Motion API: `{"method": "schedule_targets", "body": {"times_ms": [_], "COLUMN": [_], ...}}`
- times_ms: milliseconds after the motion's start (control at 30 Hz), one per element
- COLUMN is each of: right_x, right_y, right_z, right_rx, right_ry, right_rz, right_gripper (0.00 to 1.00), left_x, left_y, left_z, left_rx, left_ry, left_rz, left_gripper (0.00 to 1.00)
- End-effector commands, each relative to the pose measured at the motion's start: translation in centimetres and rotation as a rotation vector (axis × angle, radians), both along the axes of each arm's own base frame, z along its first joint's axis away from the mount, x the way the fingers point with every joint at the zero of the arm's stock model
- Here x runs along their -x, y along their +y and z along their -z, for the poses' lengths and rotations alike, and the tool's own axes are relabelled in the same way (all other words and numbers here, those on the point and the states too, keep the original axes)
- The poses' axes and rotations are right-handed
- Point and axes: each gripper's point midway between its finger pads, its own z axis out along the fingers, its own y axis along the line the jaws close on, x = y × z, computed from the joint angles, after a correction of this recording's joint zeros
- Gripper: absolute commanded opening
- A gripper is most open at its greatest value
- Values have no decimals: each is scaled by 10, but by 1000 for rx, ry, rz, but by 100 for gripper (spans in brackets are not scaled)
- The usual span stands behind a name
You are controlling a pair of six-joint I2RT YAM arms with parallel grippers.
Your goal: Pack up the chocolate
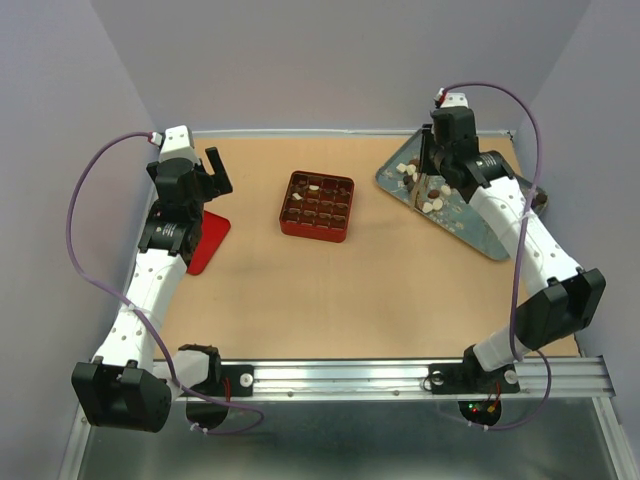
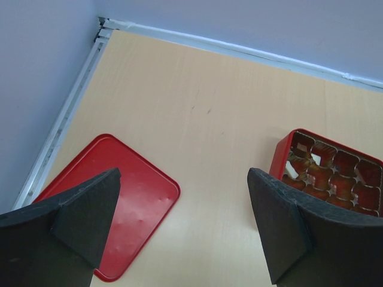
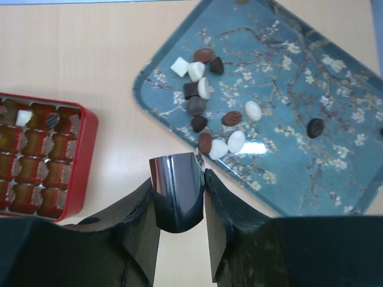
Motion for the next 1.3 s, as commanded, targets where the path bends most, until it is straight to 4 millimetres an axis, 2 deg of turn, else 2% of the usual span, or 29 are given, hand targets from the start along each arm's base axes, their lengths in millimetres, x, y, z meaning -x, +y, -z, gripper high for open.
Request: {"method": "schedule_targets", "body": {"times_ms": [0,467,933,1267], "right_x": [-8,-31,-54,-69], "right_y": [-27,-63,-94,-103], "right_z": [-15,4,14,25], "right_rx": [51,61,65,57], "right_ry": [-68,-73,-92,-87], "right_rz": [78,141,191,183], "right_gripper": [36,36,36,35], "left_x": [1,1,-3,-4], "left_y": [2,2,1,2], "left_z": [-18,-18,-12,-9], "left_rx": [5,4,1,-3], "left_ry": [-64,-63,-44,-36], "left_rz": [-2,-6,-1,-5], "left_gripper": [99,99,99,99]}}
